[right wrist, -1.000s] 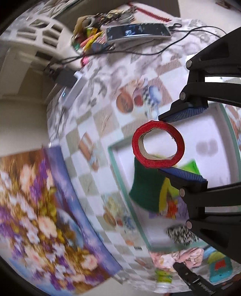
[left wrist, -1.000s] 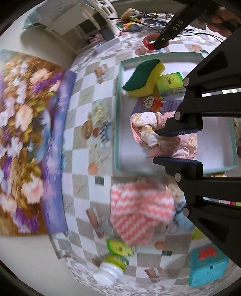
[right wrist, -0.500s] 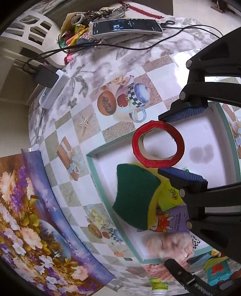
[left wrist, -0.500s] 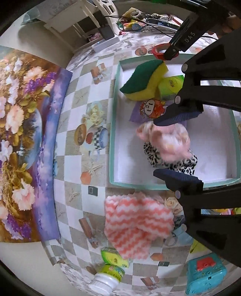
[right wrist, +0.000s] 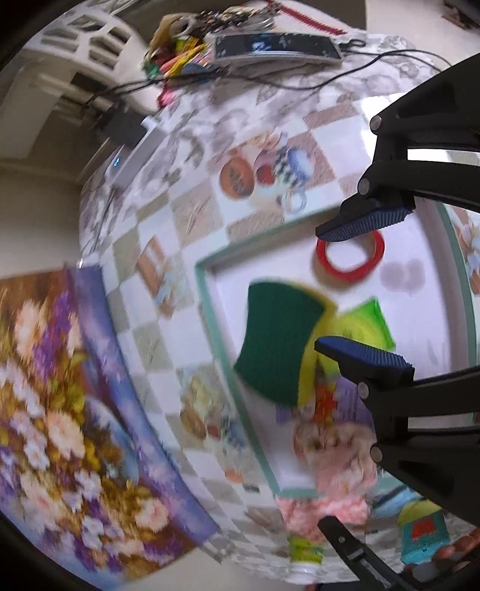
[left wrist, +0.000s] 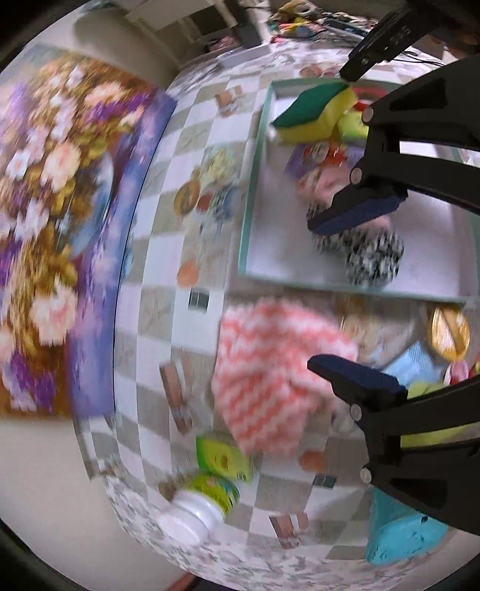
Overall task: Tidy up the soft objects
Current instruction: 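Move both open tools back toward the pink-white zigzag towel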
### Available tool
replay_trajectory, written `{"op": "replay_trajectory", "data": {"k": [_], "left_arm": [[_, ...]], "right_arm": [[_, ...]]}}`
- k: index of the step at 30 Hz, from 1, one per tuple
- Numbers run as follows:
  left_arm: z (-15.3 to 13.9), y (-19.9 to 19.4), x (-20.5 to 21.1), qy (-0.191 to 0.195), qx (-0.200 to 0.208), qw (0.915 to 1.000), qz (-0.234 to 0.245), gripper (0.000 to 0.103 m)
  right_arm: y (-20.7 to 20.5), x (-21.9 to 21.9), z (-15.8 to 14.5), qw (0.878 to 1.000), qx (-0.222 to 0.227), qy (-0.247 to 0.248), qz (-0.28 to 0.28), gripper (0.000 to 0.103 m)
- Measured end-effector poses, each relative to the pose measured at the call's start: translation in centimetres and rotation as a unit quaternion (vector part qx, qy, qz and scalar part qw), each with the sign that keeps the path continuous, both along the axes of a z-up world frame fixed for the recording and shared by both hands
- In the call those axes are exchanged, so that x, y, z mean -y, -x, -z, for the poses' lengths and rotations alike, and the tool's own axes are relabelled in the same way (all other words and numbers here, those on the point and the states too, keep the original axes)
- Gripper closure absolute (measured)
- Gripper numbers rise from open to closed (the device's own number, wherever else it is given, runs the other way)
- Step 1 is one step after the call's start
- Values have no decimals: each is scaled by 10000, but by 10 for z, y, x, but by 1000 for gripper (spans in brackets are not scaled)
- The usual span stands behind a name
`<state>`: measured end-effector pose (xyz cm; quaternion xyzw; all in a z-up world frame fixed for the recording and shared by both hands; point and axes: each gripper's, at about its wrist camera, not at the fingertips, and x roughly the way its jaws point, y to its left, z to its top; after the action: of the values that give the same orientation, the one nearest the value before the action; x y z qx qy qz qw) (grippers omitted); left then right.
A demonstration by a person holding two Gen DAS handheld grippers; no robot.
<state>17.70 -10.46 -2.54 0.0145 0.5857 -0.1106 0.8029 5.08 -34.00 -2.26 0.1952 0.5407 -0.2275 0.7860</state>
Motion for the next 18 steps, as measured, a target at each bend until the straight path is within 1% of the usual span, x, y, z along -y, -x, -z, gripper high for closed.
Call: {"op": "replay_trajectory", "data": {"k": [4, 5, 6, 10, 14, 16, 18], "left_arm": [[4, -11, -36, -15, -31, 9991, -432, 30], [5, -14, -44, -32, -42, 9985, -537, 28], [6, -17, -56, -62, -51, 9977, -679, 26], [10, -26, -92, -240, -20, 9938, -1085, 23], [13, -32, -122, -232, -4, 9896, -1417, 13], [15, -35, -132, -260, 16, 9878, -1533, 12], [16, -39, -140, -242, 23, 9868, -1603, 12]], "right_arm": [[-21, -35, -9, 9984, 251, -53, -511, 46], [-25, -42, -11, 9977, 304, -82, -601, 46], [-32, -52, -14, 9964, 389, -125, -742, 46], [-55, -92, -21, 9898, 627, -283, -1247, 46], [-74, -127, -19, 9828, 744, -492, -1619, 45], [-83, -143, -15, 9804, 734, -564, -1737, 35], [-93, -158, -9, 9786, 653, -508, -1883, 32]]}}
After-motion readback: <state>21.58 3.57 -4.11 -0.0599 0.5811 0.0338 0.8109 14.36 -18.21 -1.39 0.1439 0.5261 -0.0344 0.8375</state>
